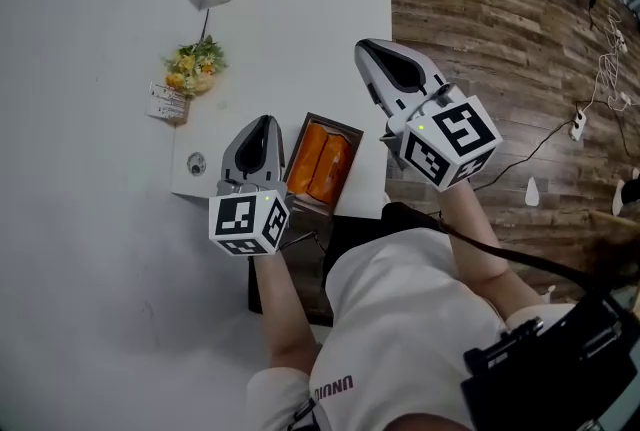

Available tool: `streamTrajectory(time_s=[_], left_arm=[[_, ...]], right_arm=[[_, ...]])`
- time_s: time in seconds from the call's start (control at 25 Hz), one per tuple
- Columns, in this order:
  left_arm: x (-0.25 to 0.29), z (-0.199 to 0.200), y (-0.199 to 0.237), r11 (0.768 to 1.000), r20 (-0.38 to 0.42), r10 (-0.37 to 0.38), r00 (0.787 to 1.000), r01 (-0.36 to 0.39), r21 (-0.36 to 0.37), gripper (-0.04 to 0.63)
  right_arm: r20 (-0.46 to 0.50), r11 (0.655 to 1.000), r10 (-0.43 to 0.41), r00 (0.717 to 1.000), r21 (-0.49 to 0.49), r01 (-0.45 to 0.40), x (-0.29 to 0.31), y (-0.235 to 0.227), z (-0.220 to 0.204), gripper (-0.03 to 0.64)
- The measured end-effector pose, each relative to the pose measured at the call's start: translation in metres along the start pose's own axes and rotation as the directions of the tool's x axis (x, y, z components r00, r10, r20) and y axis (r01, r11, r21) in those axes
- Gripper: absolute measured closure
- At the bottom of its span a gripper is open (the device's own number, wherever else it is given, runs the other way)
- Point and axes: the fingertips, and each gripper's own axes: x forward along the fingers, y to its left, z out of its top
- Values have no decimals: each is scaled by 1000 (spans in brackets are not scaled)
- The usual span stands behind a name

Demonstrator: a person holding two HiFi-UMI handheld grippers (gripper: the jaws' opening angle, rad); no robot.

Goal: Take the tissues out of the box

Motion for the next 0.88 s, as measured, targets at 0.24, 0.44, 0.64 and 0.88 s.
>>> streamTrajectory(time_s=[0.24,0.44,0.64,0.88], left_arm=[[17,-18,-8,992,-97,-128,987,128,-9,563],[26,-26,-9,978,-134,-209,969,208,-23,550],[34,-39,-12,955,-195,-297,935,294,-44,504],[36,-63,-22,907,-288,-411,865,420,-35,468]], right_arm=[[3,999,-33,999,12,33,7,-8,5,595],[5,998,-70,998,9,70,12,-14,8,595],[-12,996,-95,995,-1,95,17,-19,6,595],[-17,990,-141,990,-3,141,18,-27,1,595]])
